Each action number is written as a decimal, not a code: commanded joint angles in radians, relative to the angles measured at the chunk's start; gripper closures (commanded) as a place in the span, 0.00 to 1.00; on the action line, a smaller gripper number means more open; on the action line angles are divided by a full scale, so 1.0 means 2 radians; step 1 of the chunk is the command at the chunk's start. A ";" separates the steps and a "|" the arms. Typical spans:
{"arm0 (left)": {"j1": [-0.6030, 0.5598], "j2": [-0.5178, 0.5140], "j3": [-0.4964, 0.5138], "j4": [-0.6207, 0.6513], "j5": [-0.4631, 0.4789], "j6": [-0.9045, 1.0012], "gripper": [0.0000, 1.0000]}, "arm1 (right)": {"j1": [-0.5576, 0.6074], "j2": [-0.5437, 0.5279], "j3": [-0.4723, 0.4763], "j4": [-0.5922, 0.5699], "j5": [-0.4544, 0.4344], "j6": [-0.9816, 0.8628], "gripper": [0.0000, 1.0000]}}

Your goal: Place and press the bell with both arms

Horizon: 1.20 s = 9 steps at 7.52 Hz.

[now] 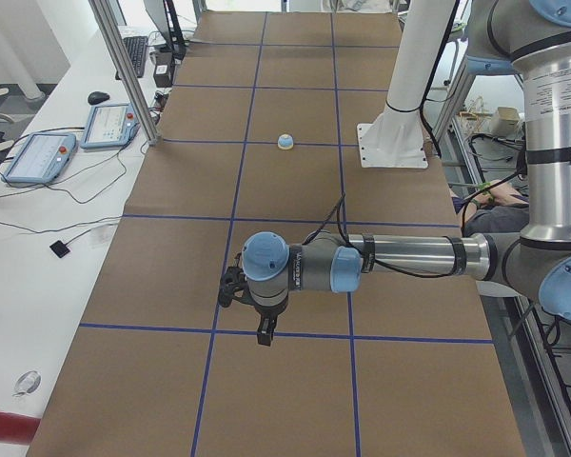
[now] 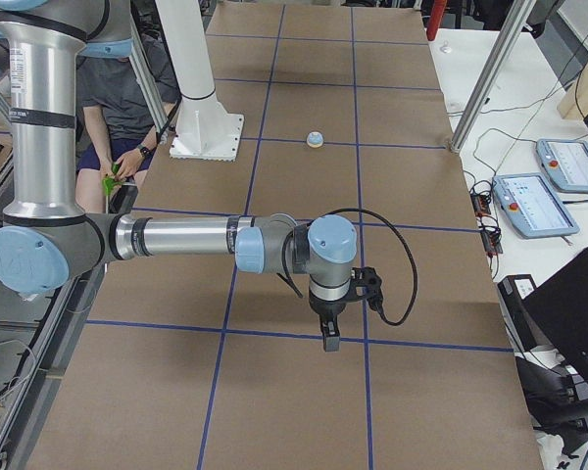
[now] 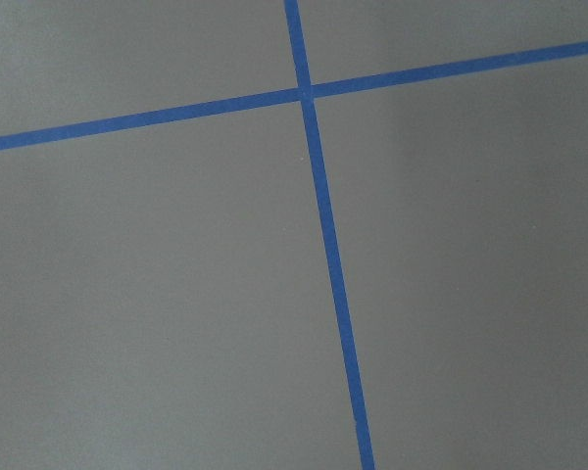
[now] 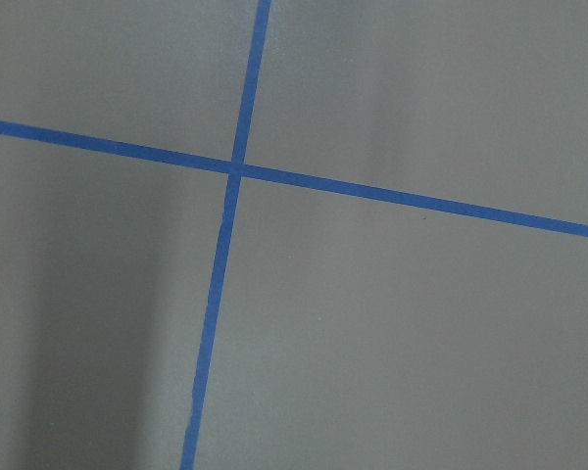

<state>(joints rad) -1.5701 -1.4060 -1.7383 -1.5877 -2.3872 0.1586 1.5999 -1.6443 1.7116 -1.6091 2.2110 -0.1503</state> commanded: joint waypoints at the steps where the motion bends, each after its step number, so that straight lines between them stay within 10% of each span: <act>1: 0.000 0.000 -0.002 -0.001 0.000 0.002 0.00 | 0.000 -0.001 -0.003 0.000 0.000 0.001 0.00; 9: -0.003 0.000 -0.009 0.000 0.001 0.000 0.00 | 0.000 -0.002 -0.008 0.000 0.000 -0.001 0.00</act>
<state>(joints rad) -1.5754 -1.4051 -1.7563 -1.5876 -2.3862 0.1580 1.5999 -1.6464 1.6966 -1.6091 2.2105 -0.1511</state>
